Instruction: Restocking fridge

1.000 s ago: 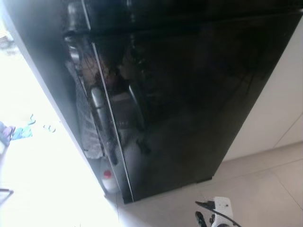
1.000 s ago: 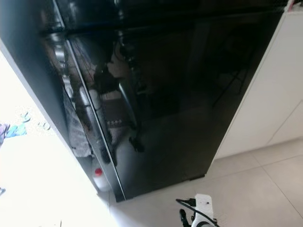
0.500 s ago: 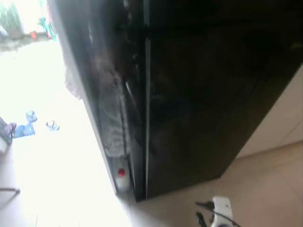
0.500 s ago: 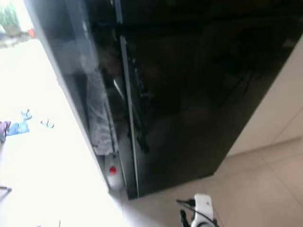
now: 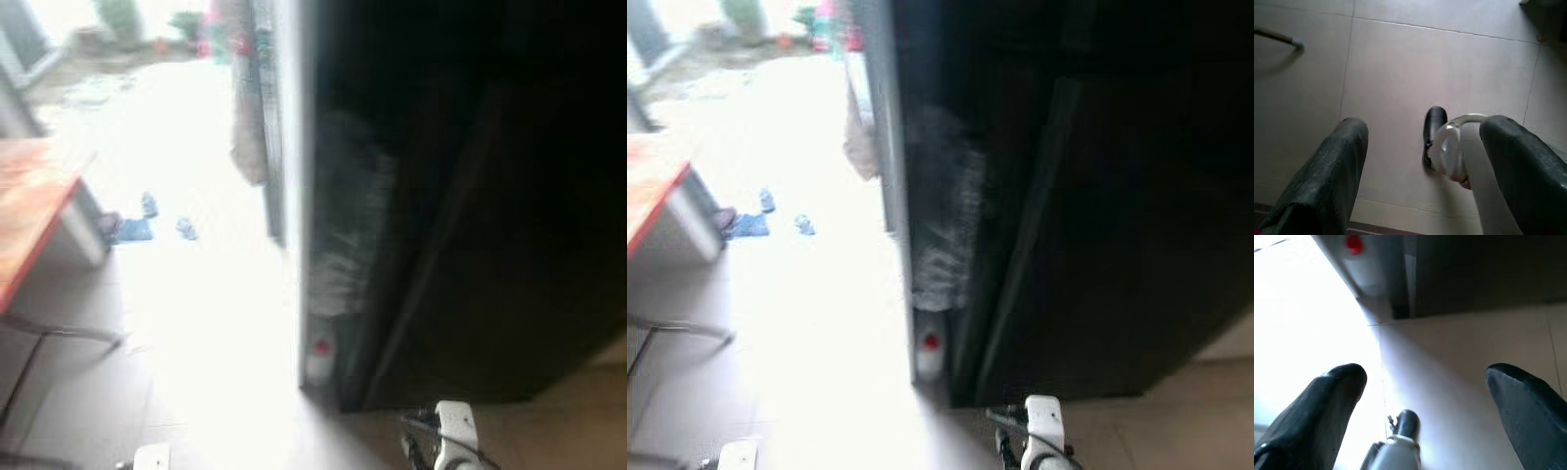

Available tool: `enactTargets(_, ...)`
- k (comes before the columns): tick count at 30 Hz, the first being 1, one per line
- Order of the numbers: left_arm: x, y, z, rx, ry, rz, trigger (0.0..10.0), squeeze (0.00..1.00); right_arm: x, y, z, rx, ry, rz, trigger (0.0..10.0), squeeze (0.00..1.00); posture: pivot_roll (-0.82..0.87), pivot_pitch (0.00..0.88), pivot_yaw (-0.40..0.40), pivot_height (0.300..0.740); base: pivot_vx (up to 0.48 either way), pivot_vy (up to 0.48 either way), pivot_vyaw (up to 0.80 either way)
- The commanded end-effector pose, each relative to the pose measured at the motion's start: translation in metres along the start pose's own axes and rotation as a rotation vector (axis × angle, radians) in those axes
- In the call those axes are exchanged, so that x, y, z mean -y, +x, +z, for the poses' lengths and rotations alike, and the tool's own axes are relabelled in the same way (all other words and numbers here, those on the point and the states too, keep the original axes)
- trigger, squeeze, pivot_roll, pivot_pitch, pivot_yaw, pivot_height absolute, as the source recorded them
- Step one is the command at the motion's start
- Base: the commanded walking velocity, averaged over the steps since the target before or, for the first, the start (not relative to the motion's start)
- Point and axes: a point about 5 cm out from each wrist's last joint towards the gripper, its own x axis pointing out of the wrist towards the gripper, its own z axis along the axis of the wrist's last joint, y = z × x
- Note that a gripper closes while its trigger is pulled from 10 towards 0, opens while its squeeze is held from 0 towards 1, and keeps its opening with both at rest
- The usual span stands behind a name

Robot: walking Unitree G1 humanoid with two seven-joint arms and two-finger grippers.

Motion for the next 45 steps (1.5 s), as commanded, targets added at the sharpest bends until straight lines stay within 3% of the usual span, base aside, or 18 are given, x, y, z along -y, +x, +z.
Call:
enactTargets(1,-0.0083,-0.0019,-0.0074,-0.021,0.007,0.02,10.0,0.0,-0.0066,0.0011,-0.0001,-0.001,0.001,0.019,10.0,0.0,0.01,0.0,-0.013,0.74,0.0,0.0,0.56)
enactTargets(45,-0.008,-0.0023,-0.009,-0.025,0.014,0.023,10.0,0.0,-0.0052,0.0005,-0.0011,-0.011,-0.017,0.037,10.0,0.0,0.04,0.0,-0.018,0.74,0.0,0.0,0.78)
